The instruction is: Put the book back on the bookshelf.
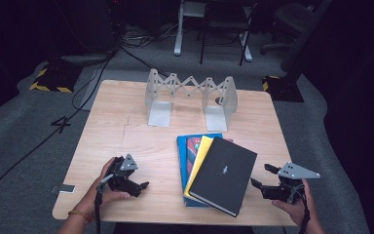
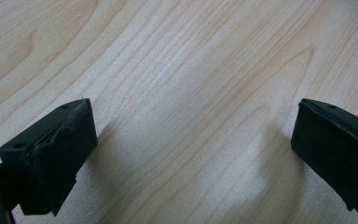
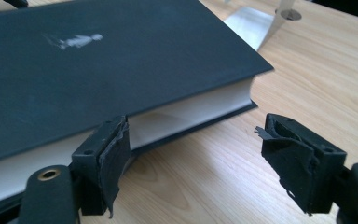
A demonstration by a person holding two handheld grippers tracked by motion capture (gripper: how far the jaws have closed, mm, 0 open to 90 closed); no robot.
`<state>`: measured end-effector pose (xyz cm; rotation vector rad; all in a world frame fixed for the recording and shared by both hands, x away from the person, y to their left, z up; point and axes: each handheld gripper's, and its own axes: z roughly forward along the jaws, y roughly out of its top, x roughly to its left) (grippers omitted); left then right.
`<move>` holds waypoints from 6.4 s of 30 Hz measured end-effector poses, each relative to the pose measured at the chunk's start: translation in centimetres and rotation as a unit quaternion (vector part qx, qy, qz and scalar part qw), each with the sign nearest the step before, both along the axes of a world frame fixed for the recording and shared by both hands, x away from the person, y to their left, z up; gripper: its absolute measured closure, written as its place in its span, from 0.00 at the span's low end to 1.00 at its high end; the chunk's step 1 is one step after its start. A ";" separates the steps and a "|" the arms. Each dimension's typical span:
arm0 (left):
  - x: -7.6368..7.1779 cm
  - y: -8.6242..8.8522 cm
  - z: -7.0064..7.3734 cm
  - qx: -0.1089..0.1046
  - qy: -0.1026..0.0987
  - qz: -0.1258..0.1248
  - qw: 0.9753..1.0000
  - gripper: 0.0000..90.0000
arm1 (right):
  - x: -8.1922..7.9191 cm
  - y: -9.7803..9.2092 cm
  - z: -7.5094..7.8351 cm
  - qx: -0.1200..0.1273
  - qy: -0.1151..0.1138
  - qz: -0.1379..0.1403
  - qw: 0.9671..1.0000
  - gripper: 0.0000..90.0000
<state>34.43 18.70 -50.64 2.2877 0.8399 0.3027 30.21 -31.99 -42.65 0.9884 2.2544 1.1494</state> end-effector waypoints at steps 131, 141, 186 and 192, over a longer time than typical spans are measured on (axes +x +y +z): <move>8.4 -10.0 9.2 -0.120 -0.139 -0.085 0.979 1.00 | 5.3 8.9 1.8 0.060 -0.035 0.167 0.983 0.15; 9.1 -10.8 10.7 -0.153 -0.129 -0.112 0.973 1.00 | 5.5 8.2 4.0 0.062 -0.078 0.162 0.982 0.29; 3.3 -8.8 10.9 -0.109 -0.106 -0.111 0.982 0.54 | 2.4 8.4 6.5 0.086 -0.158 0.237 0.955 0.68; 1.6 -8.3 9.9 -0.128 -0.082 -0.133 0.979 0.36 | 2.4 8.5 6.5 0.085 -0.158 0.237 0.955 0.68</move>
